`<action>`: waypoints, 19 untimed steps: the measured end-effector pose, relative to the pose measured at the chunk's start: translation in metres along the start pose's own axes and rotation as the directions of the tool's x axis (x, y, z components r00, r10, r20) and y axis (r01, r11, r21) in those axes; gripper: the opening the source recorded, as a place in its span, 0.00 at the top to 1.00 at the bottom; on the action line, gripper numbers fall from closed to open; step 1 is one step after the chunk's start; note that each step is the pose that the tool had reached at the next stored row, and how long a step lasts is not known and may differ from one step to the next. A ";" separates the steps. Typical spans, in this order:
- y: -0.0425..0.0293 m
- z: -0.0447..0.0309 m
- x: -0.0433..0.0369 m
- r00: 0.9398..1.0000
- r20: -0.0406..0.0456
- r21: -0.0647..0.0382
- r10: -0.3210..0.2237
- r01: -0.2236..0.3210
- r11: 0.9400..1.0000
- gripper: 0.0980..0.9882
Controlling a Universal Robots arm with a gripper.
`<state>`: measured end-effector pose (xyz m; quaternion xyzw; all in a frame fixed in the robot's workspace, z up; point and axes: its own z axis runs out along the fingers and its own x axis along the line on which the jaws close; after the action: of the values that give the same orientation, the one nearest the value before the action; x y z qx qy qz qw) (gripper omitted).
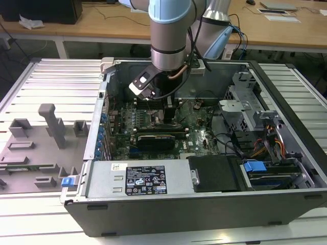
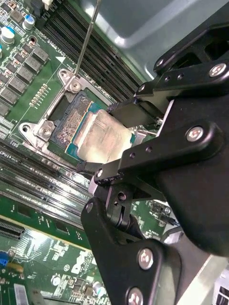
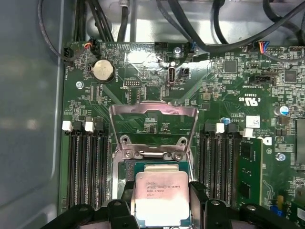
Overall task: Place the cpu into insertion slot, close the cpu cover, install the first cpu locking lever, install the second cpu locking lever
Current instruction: 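Place the cpu into insertion slot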
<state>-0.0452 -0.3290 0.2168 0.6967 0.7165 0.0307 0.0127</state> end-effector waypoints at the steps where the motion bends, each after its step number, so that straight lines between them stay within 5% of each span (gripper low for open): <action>1: -0.0004 0.0005 0.0006 1.000 0.000 0.000 0.000 0.000 1.000 0.50; 19: -0.0069 0.0155 0.0064 0.998 0.003 -0.002 0.056 -0.056 0.998 0.50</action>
<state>-0.0513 -0.3223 0.2011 0.7166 0.6967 0.0304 0.0136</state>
